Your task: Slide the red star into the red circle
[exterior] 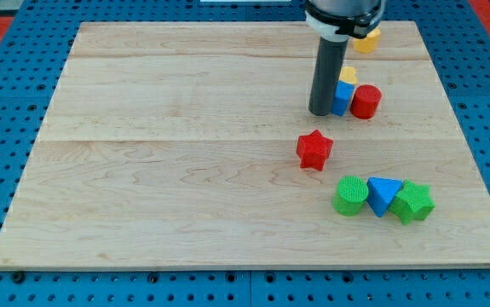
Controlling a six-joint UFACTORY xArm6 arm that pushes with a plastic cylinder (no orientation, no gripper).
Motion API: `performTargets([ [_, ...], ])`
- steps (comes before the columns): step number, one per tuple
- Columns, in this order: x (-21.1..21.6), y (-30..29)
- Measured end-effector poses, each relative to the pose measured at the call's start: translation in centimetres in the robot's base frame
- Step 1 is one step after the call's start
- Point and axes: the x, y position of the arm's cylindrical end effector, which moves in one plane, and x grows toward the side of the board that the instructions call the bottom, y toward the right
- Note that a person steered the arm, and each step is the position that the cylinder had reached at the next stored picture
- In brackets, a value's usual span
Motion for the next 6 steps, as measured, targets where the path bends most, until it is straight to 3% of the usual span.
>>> performTargets([
  [1,1.9,-8.8],
  [2,4.5,-11.3],
  [3,5.2,-10.7],
  [5,9.9,-3.3],
  [6,8.3,-0.4],
])
